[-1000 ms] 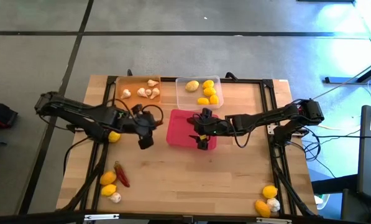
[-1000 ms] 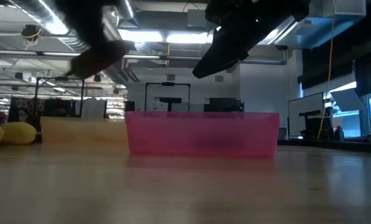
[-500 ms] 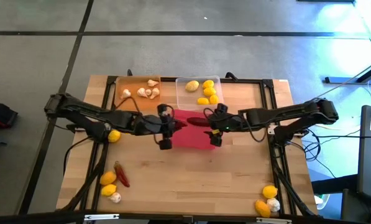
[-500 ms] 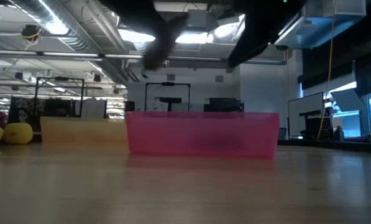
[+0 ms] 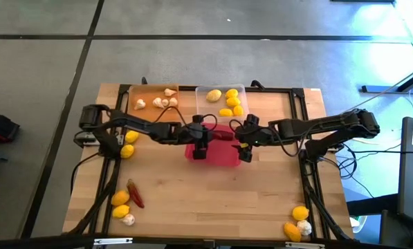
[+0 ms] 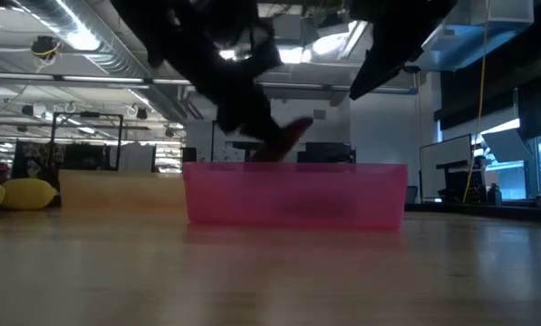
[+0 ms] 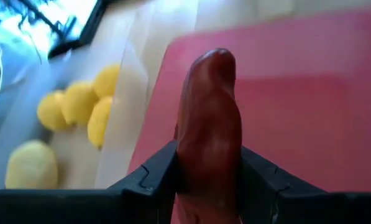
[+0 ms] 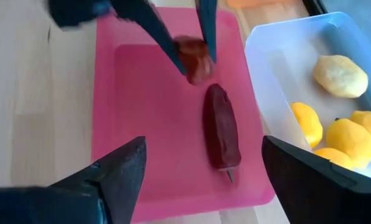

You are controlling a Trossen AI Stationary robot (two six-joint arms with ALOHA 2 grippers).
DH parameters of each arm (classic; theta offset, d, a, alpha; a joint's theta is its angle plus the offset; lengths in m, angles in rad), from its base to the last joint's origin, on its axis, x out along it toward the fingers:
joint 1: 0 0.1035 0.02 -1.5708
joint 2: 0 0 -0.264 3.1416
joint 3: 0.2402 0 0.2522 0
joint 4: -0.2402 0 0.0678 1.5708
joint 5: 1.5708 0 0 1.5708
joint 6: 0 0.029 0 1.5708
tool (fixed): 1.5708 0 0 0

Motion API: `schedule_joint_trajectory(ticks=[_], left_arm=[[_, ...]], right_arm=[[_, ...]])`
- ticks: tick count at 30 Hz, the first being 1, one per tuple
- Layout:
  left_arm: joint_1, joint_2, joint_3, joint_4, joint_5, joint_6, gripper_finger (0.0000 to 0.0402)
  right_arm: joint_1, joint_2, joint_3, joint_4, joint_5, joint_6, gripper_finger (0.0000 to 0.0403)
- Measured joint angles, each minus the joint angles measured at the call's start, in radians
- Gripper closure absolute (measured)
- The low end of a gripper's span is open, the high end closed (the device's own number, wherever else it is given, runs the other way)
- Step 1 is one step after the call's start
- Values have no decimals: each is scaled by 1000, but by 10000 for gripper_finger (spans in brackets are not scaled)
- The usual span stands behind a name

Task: Sort produce into baskets
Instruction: Put the red chili pepper in the red bin

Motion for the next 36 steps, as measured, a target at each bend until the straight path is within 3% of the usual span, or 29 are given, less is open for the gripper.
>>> schedule_joint_trajectory(ticks=[15,36], left_arm=[[40,37,0,-149,2,-79,274],[40,37,1,-144,2,-167,271]], right_arm=[[0,0,-1,7,1,2,93],[0,0,-74,66,2,0,93]])
